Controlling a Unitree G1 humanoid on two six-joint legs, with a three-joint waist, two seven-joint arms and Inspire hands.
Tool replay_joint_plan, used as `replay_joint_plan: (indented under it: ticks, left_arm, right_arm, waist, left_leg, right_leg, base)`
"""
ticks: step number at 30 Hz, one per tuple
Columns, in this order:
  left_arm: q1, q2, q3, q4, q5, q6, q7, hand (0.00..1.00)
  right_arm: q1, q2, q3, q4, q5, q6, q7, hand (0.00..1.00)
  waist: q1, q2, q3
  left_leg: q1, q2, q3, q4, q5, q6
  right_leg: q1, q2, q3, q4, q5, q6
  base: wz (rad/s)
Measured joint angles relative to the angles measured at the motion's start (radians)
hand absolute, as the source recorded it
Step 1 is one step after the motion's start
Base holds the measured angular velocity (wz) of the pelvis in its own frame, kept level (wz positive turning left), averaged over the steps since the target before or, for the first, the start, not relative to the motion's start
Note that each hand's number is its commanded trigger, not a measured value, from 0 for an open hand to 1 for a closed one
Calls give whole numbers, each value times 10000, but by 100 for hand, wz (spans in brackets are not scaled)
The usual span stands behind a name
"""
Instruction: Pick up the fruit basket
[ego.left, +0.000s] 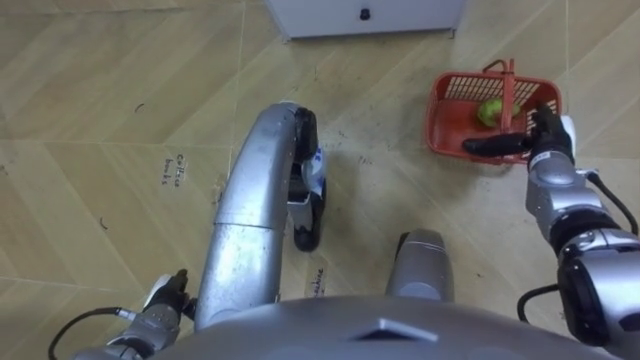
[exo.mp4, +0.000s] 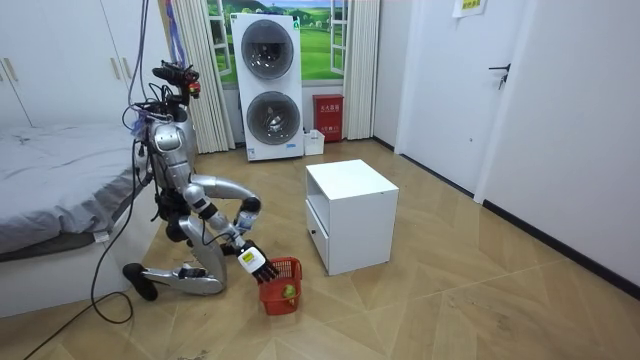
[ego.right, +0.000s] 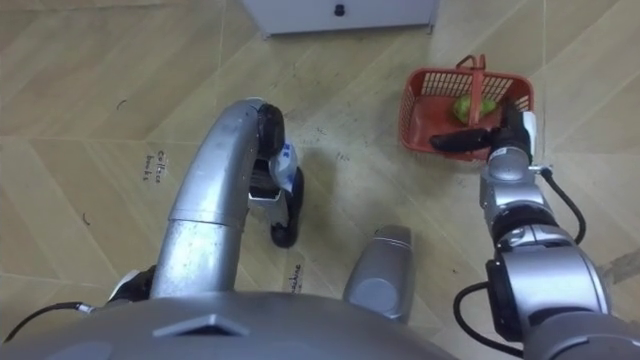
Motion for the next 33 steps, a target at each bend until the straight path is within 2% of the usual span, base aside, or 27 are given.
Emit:
replay_joint_plan:
  ticks: [1,2,3,4,5,15,20,22,25,30,33]
  left_arm:
    - [0,0,0,0,1,0,0,0]
    - [-3,0,1,0,3,-1,0,0]
    - [-2,-1,2,0,7,-1,-2,0]
    - [-2,-3,3,-1,7,-1,-4,0]
    - [-3,-6,3,-1,7,-2,-9,0]
    - [12,-34,-12,38,-1,-11,-243,0]
    - [-40,-39,-5,47,-1,-12,-442,0]
    - [-63,-46,-15,46,-19,-14,-465,0]
    - [-62,-86,-16,50,-29,-9,-469,0]
    - [-169,-132,-18,49,-426,12,-469,0]
    - [-302,-147,-22,49,-656,21,-466,0]
  right_arm:
    - [0,-1,0,4,0,0,16,24]
    - [-1,-11,-1,4,-1,0,49,29]
    - [-1,-28,-1,6,2,0,80,54]
    - [-3,-38,-2,19,2,0,87,88]
    - [-9,-62,-3,79,1,0,90,100]
    - [-31,-388,-21,451,-51,16,266,100]
    - [-168,-517,-26,450,-48,14,392,100]
    - [-187,-545,-27,451,6,13,397,100]
    - [-215,-571,-103,471,28,15,401,100]
    - [-233,-570,-101,665,60,16,402,100]
    - [-237,-571,-98,749,95,16,361,100]
  waist:
    - [0,2,0]
    - [2,3,-1]
    - [15,5,-1]
    - [23,7,-2]
    - [46,15,-2]
    - [537,156,-4]
    - [534,138,8]
    - [517,66,50]
    - [525,68,55]
    - [526,92,52]
    - [510,151,23]
  left_leg:
    - [0,0,1,0,0,0]
    - [0,0,1,0,0,0]
    - [1,0,1,-2,0,0]
    - [1,0,2,-2,0,0]
    - [1,0,2,-3,0,0]
    - [45,-7,51,-15,35,4]
    - [64,-25,101,-79,174,15]
    - [66,-43,131,-110,239,34]
    - [60,-42,154,-117,288,50]
    - [-7,-24,183,-113,353,62]
    - [-69,-23,198,-110,401,87]
  right_leg:
    - [-2,-3,1,1,0,0]
    - [-4,-13,1,1,0,0]
    - [-5,-24,-1,1,0,0]
    - [-6,-24,-3,1,0,1]
    - [-6,-25,-6,1,-1,2]
    - [9,-2,14,54,-6,8]
    - [-5,-65,33,164,-7,6]
    - [-7,-109,32,207,-9,2]
    - [-13,-128,32,260,-9,1]
    - [-117,-138,105,356,-9,1]
    - [-179,-140,128,392,-11,1]
  base:
    - [0]
    - [0]
    - [0]
    - [0]
    - [0]
    - [0]
    - [0]
    - [2]
    - [0]
    - [0]
    - [0]
